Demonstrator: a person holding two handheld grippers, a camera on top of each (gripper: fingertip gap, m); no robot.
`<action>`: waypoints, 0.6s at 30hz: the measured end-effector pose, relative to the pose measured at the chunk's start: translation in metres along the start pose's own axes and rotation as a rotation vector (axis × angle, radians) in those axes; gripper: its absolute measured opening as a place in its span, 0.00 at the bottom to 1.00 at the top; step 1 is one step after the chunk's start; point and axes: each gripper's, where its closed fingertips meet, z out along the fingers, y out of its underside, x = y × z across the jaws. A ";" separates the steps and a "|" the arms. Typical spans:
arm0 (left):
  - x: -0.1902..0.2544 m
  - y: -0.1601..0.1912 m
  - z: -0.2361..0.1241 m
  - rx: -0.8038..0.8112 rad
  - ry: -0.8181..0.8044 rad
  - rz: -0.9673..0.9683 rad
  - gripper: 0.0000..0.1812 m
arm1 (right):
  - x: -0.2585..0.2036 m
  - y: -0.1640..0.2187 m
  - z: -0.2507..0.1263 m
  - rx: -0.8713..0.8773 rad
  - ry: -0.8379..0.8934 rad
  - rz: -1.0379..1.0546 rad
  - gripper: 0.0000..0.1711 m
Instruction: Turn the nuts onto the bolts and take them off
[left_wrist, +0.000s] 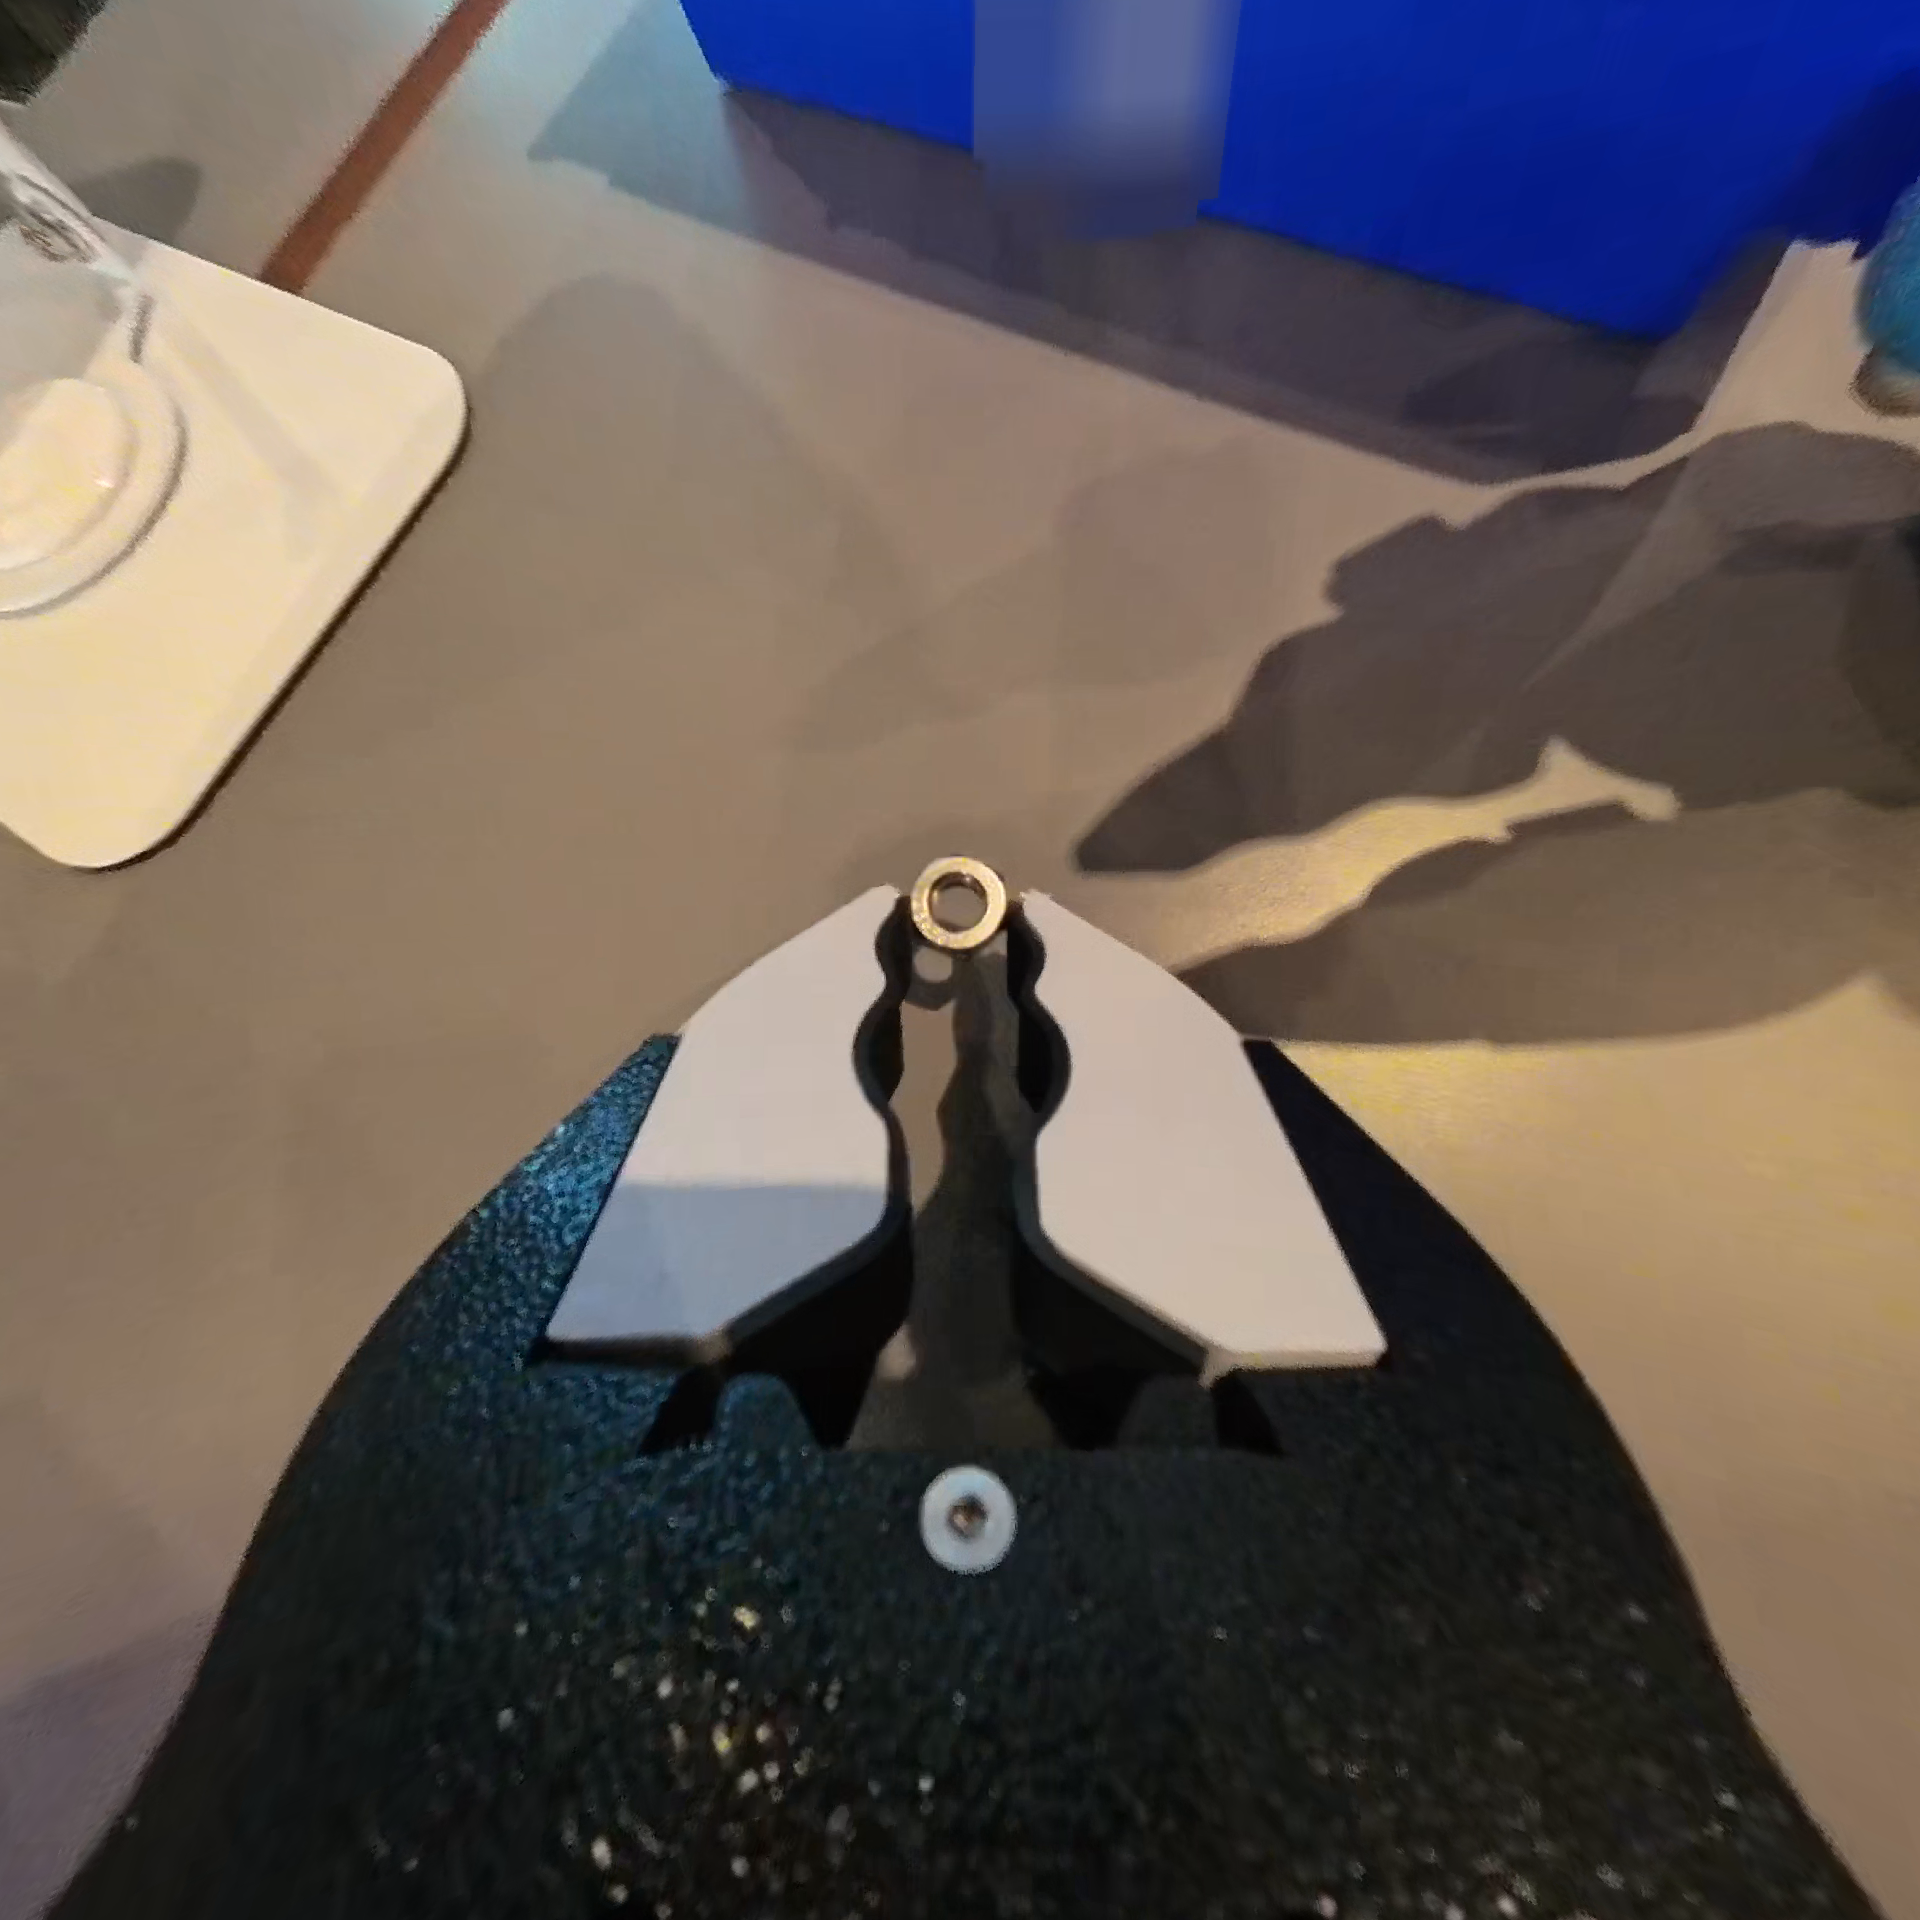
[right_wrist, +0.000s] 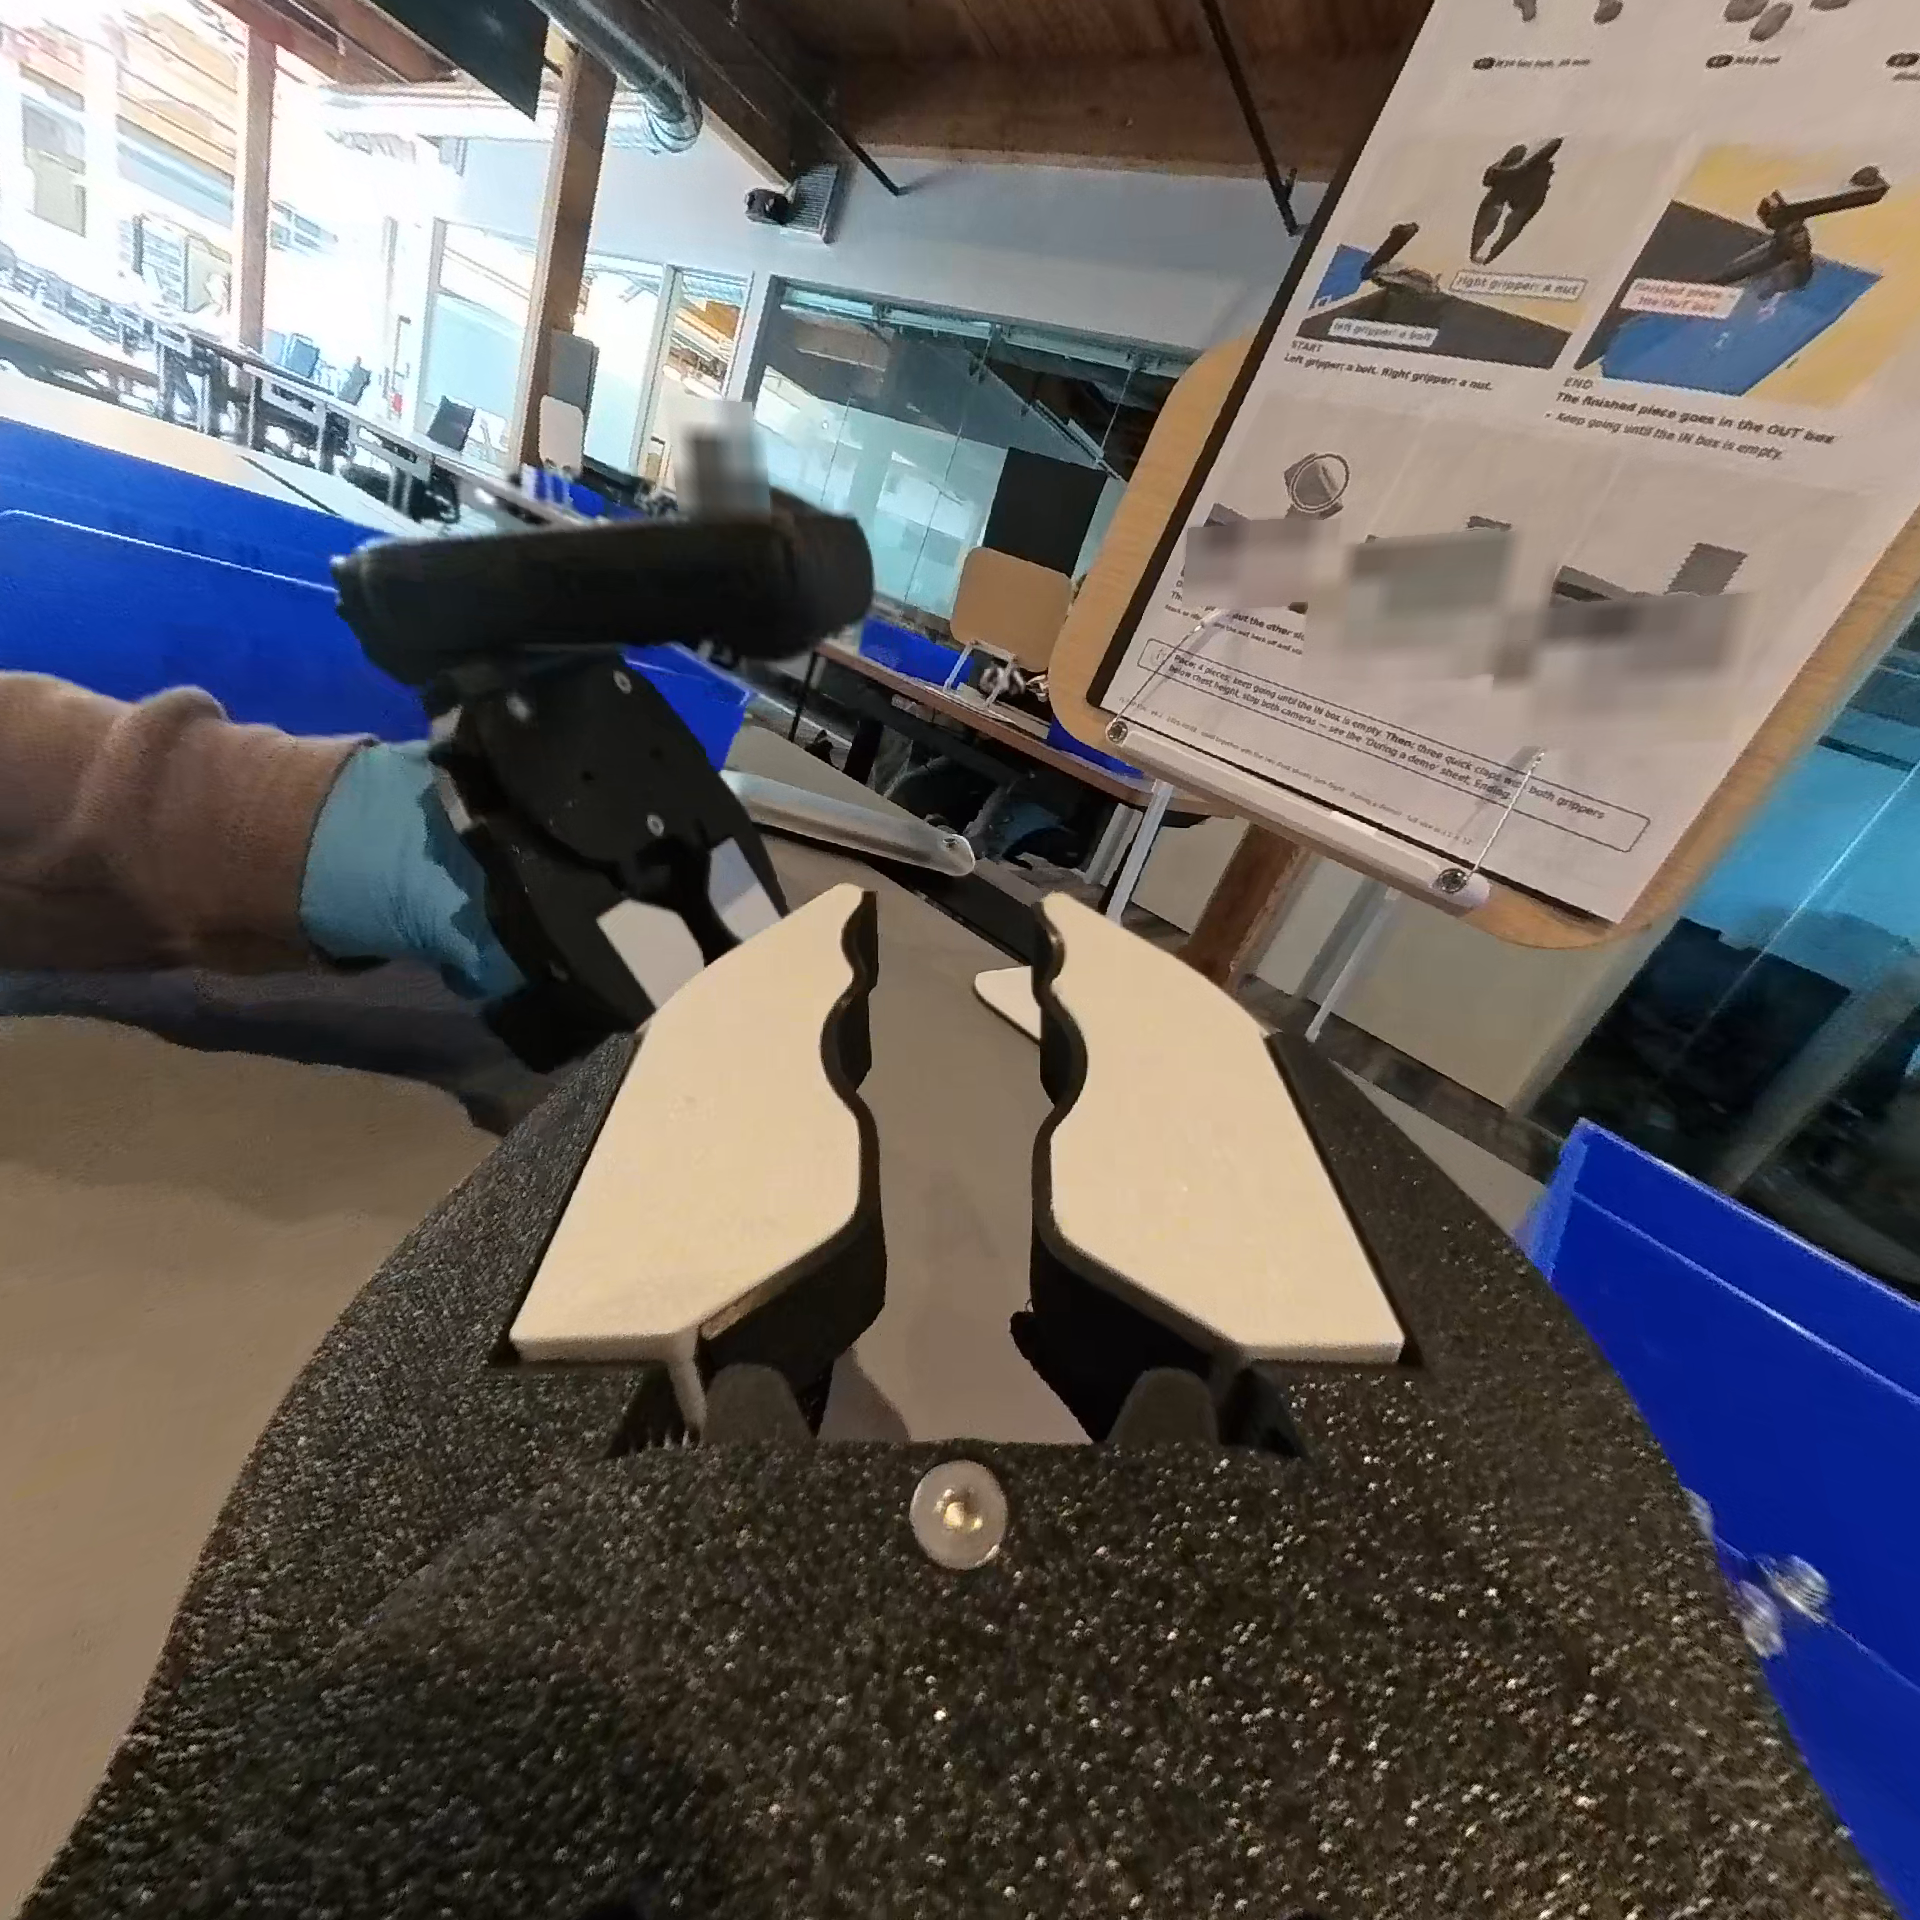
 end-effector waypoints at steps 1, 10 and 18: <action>-0.001 -0.002 -0.005 0.014 -0.001 -0.010 0.09 | 0.000 0.001 0.000 -0.003 -0.002 0.001 0.16; -0.017 -0.015 -0.102 0.132 -0.123 -0.115 0.09 | -0.003 0.006 0.003 -0.016 -0.023 0.037 0.16; -0.084 0.061 -0.250 0.072 -0.559 -0.365 0.09 | -0.016 0.007 0.010 -0.020 -0.081 0.035 0.15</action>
